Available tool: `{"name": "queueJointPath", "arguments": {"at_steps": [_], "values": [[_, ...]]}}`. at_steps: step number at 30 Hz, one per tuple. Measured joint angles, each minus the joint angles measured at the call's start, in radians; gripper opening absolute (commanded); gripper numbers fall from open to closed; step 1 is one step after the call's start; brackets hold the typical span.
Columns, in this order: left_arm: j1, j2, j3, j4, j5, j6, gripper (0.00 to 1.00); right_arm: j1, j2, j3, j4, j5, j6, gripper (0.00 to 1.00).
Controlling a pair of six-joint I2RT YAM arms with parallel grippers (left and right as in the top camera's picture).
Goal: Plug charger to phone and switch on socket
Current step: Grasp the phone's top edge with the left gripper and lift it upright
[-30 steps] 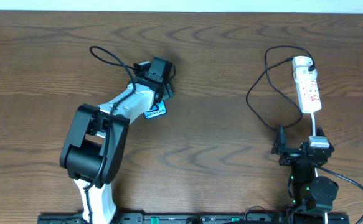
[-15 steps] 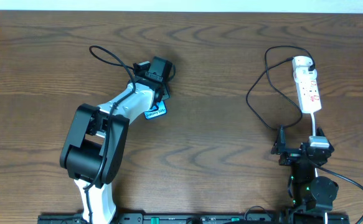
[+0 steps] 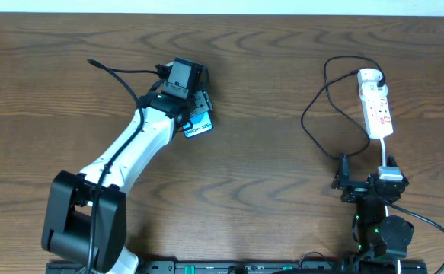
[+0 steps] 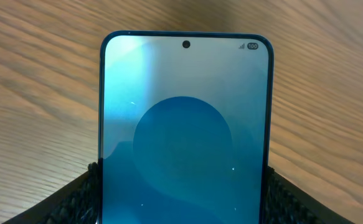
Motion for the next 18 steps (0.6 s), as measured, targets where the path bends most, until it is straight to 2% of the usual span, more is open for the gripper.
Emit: {"name": "queueJointPath", "arguments": {"at_steps": [4,12,18], "values": [[-0.003,-0.003,0.000,-0.012,0.135,0.000,0.67,0.000,0.000,0.000,0.000,0.000,0.000,0.99],[-0.156,-0.003,0.000,-0.025,0.206,-0.025,0.67,0.000,0.000,0.000,0.000,0.000,0.000,0.99],[-0.161,-0.003,0.000,-0.011,0.334,-0.094,0.67,0.000,0.000,0.000,0.000,0.000,0.000,0.99]]}}
